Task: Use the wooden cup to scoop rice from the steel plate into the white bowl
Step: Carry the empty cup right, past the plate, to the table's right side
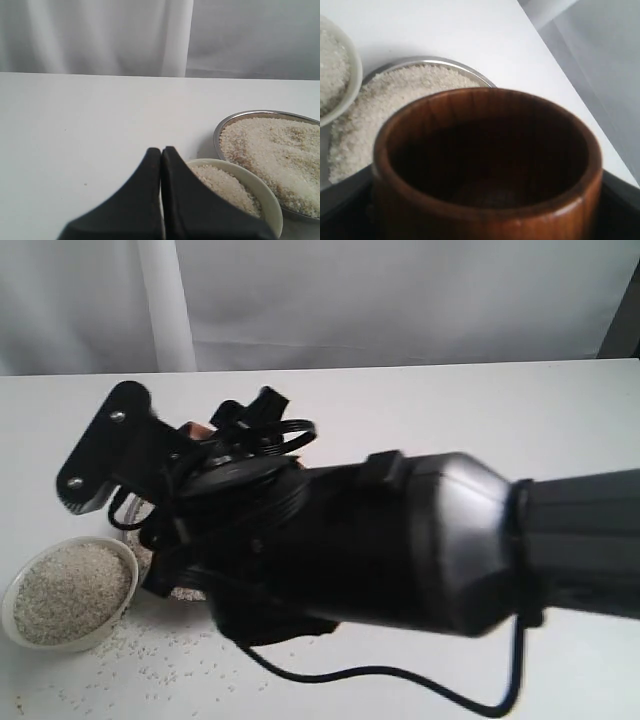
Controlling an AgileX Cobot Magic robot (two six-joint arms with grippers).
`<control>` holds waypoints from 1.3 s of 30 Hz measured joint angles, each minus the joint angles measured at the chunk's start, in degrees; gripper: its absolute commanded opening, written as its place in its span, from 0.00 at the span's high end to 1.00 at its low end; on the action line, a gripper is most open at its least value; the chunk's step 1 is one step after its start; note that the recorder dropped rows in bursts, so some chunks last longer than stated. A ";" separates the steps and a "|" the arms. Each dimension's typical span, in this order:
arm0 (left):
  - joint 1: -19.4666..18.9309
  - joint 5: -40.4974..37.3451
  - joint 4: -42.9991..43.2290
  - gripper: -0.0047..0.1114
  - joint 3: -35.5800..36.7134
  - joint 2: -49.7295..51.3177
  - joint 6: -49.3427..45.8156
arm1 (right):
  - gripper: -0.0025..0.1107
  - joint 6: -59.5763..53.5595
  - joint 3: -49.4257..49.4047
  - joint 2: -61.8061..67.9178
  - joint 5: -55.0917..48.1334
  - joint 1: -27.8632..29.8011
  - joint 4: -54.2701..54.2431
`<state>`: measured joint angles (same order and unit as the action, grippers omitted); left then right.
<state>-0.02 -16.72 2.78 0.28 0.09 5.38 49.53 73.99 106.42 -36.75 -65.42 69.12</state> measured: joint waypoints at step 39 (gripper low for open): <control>0.00 0.00 0.00 0.96 0.00 0.00 0.00 | 0.98 -38.38 -38.02 -25.06 65.05 36.52 -51.55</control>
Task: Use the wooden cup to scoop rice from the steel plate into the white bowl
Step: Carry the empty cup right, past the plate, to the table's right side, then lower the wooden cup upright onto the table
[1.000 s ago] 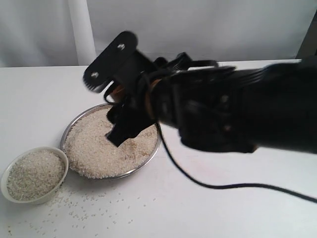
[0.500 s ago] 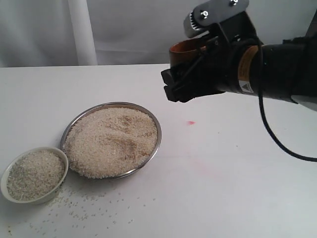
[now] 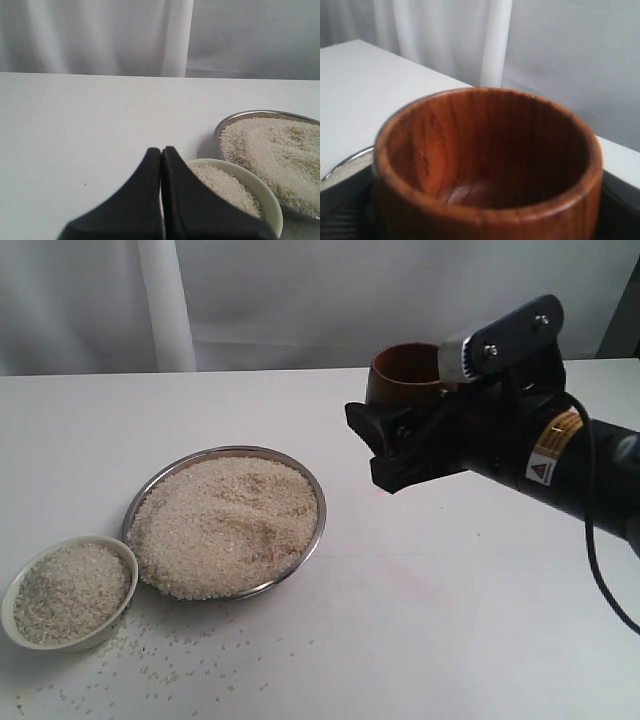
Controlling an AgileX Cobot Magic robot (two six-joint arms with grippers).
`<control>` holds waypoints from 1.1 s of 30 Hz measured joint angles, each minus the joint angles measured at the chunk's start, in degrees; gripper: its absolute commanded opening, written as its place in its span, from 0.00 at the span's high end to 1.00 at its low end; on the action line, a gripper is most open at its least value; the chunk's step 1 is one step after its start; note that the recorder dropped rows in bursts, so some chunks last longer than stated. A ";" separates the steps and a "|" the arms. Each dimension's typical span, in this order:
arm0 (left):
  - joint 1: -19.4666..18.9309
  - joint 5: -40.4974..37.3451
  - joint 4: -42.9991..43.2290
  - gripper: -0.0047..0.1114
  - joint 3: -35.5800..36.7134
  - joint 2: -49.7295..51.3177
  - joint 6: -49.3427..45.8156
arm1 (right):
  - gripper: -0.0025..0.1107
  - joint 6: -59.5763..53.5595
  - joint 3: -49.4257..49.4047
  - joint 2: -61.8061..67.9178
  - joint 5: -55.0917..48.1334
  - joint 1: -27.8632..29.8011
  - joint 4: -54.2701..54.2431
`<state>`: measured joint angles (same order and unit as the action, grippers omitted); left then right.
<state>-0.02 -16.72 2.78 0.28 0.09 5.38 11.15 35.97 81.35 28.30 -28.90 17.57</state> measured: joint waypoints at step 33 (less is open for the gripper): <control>0.00 0.00 0.00 0.96 0.00 0.00 0.00 | 0.98 -19.16 -4.18 17.66 22.77 0.00 -27.72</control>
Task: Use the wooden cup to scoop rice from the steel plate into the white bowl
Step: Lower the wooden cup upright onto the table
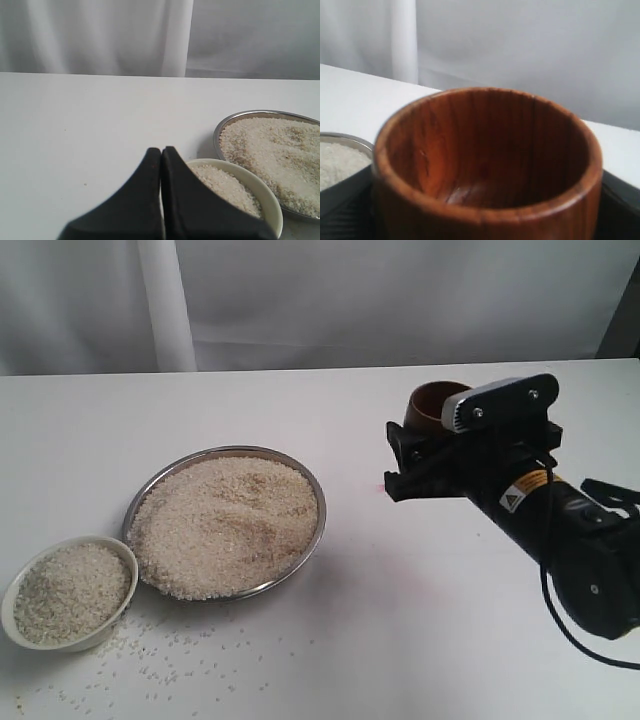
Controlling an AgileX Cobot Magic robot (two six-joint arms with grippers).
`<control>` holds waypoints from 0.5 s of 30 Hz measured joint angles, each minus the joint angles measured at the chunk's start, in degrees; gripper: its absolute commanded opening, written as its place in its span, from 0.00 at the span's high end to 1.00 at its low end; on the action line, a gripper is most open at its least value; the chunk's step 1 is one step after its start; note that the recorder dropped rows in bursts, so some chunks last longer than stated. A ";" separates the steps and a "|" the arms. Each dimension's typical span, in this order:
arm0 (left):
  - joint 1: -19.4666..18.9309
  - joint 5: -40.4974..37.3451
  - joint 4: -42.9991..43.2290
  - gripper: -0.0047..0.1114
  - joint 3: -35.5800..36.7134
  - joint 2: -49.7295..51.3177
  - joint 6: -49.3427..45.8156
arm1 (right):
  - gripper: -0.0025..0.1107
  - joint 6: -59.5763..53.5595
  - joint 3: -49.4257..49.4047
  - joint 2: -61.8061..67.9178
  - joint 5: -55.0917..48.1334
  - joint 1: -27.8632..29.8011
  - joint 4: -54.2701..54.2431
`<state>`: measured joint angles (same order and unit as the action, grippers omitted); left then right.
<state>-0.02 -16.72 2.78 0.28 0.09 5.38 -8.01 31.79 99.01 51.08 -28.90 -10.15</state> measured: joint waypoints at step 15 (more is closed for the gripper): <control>0.00 0.00 0.00 0.96 0.00 0.00 0.00 | 0.98 -0.60 -1.43 12.69 4.30 0.22 -2.38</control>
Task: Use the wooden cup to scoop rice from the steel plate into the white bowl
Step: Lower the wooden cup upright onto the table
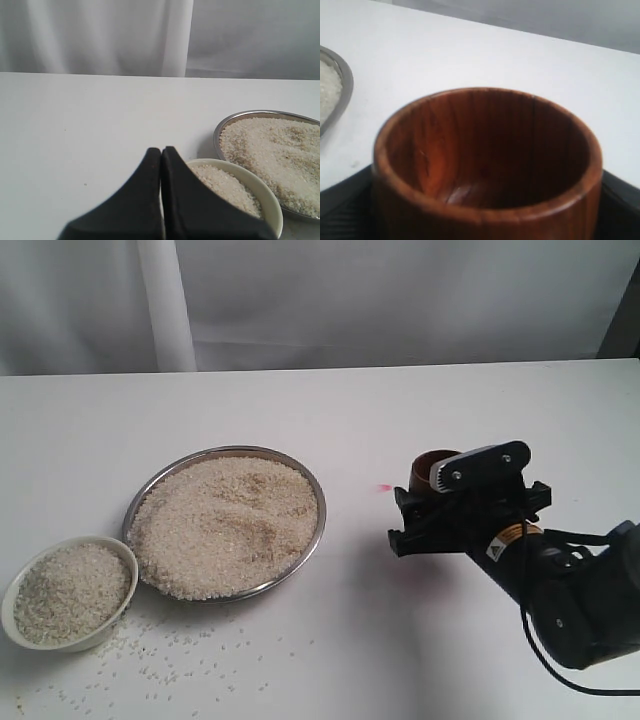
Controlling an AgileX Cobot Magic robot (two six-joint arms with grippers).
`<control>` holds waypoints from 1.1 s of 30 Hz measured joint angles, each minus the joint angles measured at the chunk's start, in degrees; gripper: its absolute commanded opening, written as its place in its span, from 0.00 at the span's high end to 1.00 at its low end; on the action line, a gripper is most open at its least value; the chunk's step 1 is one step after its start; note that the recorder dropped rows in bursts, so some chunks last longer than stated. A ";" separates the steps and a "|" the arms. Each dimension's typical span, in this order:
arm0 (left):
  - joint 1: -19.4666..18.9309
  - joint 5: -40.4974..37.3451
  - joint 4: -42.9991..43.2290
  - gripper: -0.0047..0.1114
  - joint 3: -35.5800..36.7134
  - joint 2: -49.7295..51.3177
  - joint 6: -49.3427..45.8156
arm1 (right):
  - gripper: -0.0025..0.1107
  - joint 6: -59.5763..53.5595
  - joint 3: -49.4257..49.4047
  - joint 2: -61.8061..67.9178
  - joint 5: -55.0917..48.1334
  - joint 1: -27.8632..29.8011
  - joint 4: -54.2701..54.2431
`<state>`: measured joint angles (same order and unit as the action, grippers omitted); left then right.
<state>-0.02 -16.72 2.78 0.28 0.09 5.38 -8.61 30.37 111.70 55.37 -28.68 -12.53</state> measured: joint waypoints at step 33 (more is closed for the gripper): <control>0.00 0.00 0.00 0.96 0.00 0.00 0.00 | 0.98 -0.11 0.00 6.05 1.40 0.00 1.89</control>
<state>-0.02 -16.72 2.78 0.28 0.09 5.38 -8.72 30.37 117.74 56.78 -28.68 -10.64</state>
